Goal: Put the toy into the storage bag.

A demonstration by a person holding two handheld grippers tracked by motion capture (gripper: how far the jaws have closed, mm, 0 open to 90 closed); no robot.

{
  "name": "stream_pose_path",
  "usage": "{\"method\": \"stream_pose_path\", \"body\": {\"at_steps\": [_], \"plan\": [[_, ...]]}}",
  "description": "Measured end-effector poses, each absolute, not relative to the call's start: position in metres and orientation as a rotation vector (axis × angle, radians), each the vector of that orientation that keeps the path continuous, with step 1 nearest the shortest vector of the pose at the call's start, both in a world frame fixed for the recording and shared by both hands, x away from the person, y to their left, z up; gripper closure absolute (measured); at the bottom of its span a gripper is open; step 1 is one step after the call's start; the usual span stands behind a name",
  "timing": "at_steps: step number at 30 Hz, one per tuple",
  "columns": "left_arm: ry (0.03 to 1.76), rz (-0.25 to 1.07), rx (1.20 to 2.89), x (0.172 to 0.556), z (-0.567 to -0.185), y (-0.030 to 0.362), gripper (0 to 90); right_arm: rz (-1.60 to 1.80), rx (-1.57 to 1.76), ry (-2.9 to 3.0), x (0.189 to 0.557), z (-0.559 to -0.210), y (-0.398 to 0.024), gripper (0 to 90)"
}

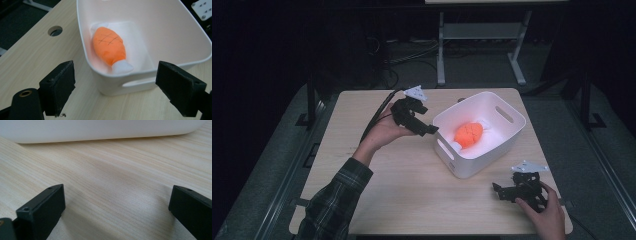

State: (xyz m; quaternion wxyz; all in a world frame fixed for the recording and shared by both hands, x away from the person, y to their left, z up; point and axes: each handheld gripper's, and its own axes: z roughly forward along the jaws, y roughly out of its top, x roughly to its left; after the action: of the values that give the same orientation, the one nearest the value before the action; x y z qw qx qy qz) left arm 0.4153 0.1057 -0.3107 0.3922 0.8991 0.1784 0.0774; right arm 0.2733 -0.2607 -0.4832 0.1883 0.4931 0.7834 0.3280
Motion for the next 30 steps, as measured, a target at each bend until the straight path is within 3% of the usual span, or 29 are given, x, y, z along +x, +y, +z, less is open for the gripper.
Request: {"method": "stream_pose_path", "body": {"at_steps": [30], "plan": [[0.623,0.284,2.25,0.344,-0.369,0.204,17.6,0.924,1.388,2.204,0.273,-0.483,-0.261,0.1]]}}
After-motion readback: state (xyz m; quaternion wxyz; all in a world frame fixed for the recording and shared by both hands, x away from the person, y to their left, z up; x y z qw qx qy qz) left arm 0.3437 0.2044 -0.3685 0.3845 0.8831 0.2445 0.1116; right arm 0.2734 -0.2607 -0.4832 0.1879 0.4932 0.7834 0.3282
